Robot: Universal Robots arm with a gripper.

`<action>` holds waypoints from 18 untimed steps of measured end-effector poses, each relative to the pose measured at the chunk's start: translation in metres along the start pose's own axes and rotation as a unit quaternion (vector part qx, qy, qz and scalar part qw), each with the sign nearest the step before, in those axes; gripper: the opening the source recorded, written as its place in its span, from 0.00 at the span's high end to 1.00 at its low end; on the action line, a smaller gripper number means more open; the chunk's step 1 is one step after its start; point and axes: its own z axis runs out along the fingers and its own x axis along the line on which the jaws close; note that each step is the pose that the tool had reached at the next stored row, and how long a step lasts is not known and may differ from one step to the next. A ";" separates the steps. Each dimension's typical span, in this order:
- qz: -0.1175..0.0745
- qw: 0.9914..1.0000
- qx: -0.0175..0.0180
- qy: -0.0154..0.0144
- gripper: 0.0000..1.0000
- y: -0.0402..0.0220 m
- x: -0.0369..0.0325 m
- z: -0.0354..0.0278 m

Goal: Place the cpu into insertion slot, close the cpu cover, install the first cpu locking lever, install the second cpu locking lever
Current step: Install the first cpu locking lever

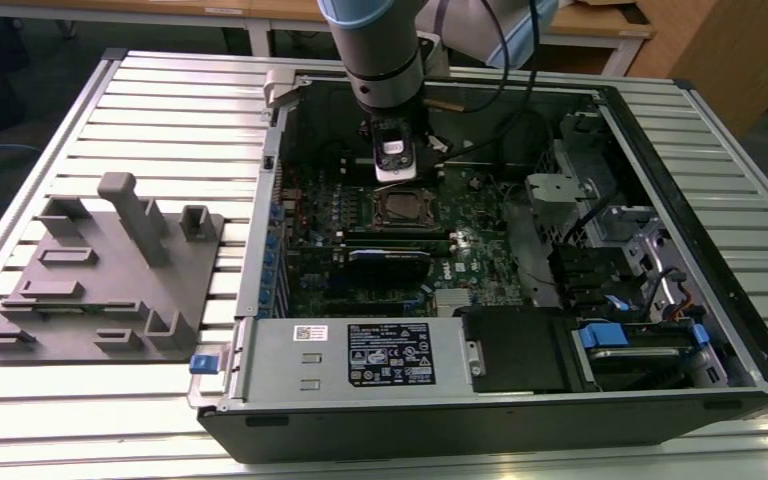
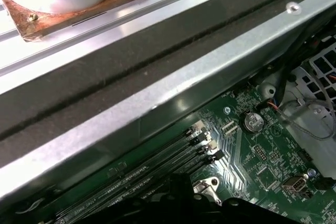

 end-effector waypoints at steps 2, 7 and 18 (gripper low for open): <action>0.000 1.000 0.000 0.000 0.89 0.0005 0.0005 0.0006; 0.000 1.000 0.001 -0.001 0.89 0.0029 0.0023 0.0017; -0.003 1.000 0.017 -0.011 0.89 0.0016 0.0033 0.0067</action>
